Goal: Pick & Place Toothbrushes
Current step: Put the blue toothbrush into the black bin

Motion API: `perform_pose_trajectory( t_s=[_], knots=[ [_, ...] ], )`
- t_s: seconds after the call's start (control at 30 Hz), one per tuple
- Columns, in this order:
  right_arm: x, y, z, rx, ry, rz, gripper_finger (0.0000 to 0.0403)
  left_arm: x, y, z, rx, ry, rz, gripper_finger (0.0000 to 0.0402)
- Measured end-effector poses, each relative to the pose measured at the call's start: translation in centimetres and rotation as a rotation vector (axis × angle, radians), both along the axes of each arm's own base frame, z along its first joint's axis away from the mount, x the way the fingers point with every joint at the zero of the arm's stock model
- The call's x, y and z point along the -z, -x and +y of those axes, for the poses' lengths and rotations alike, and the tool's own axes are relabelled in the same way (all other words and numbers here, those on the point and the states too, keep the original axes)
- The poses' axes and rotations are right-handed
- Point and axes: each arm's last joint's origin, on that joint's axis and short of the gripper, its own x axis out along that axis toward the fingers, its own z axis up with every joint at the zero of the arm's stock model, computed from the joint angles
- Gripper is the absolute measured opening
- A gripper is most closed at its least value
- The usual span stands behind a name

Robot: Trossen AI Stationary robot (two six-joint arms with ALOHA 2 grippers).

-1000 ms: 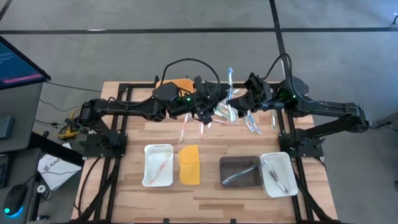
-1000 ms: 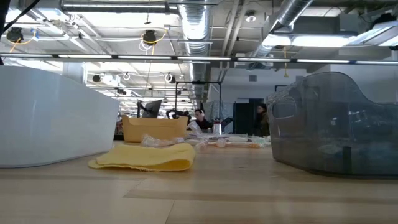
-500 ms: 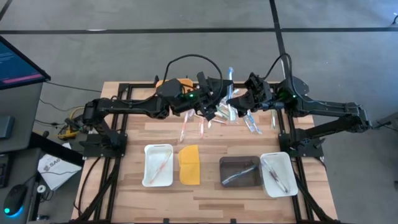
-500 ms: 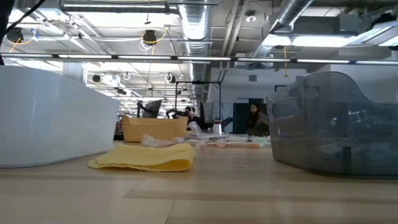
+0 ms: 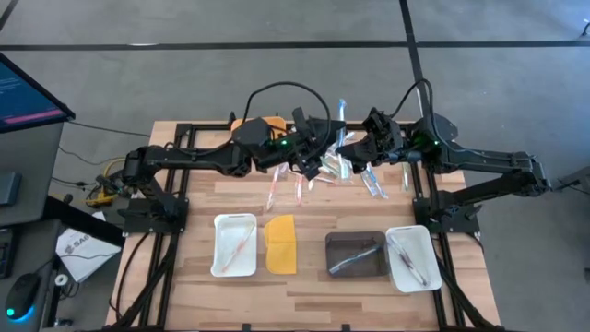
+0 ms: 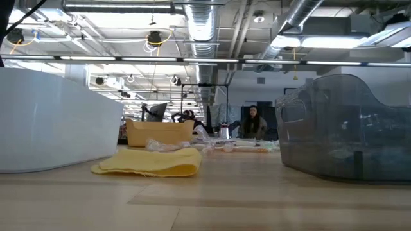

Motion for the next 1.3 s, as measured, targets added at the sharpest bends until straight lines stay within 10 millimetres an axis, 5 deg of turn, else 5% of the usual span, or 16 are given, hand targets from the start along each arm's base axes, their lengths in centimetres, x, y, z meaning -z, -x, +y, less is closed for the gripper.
perform_pose_trajectory(
  t_s=[0.4, 0.73, 1.07, 1.3],
  knots=[
    [0.0, 0.0, -0.1, 0.010, -0.062, 0.009, 0.0042, -0.1, 0.0, -0.2, 0.012, -0.003, -0.003, 0.0031],
    [-0.2, 0.0, -0.6, 0.077, -0.210, -0.006, 0.0110, 0.0, 0.0, -0.5, 0.005, 0.002, -0.003, 0.0024],
    [-1.7, 0.5, -0.4, 0.094, -0.092, -0.103, 0.0215, -1.0, 1.0, -0.7, -0.037, 0.160, -0.075, 0.0022],
    [-3.6, 1.3, -0.5, 0.145, 0.039, -0.237, 0.0253, -2.8, 2.8, -2.8, 0.009, 0.320, -0.171, 0.0021]
  ],
)
